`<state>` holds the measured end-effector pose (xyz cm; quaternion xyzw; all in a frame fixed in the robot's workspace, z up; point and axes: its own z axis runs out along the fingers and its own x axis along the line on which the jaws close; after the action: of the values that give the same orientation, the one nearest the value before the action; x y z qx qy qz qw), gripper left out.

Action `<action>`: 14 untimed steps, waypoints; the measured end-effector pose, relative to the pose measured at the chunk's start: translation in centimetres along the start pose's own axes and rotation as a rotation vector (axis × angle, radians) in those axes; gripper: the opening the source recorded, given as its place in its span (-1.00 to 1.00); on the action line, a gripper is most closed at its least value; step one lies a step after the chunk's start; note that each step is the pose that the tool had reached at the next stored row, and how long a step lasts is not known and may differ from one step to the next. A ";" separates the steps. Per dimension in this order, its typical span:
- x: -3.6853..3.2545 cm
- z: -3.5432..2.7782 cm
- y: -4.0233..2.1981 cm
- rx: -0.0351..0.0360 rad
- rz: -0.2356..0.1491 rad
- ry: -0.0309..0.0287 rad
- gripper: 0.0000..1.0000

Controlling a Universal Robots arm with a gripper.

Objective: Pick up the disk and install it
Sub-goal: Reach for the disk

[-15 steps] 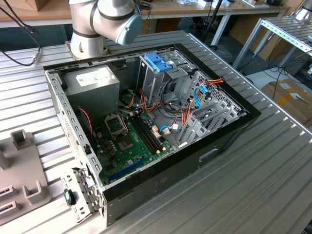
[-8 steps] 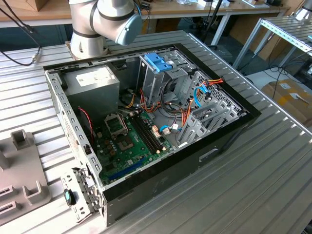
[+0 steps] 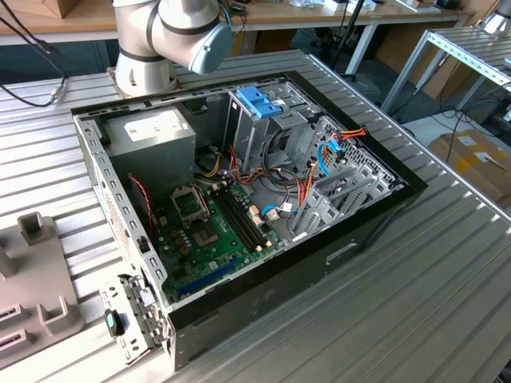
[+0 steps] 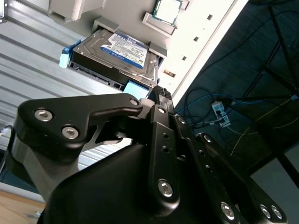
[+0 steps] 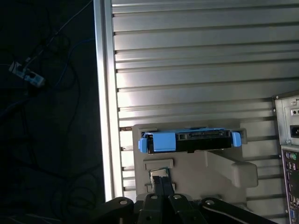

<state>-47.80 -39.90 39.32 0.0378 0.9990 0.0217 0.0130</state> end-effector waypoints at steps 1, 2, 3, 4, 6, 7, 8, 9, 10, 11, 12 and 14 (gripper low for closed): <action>0.01 0.00 0.00 0.0000 0.000 0.0000 -0.79; 0.03 0.00 0.00 0.0000 0.000 0.0000 -0.79; 0.04 0.00 0.00 0.0000 0.000 -0.0001 -0.79; 0.04 0.00 0.00 0.0000 0.000 0.0000 -0.79; 0.04 0.00 0.00 0.0000 0.000 0.0000 -0.79; 0.04 0.00 0.00 0.0000 0.000 0.0000 -0.79; 0.04 0.00 0.00 0.0000 0.000 0.0000 -0.79; 0.04 0.00 0.00 0.0000 0.000 0.0000 -0.79; 0.05 0.00 0.00 0.0000 0.000 0.0000 -0.79; 0.05 0.00 0.00 0.0000 0.000 0.0000 -0.79; 0.05 0.00 0.00 0.0000 0.000 -0.0001 -0.79; 0.13 0.00 0.00 0.0000 0.000 0.0000 -0.79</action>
<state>-47.93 -39.89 39.31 0.0379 0.9990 0.0217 0.0131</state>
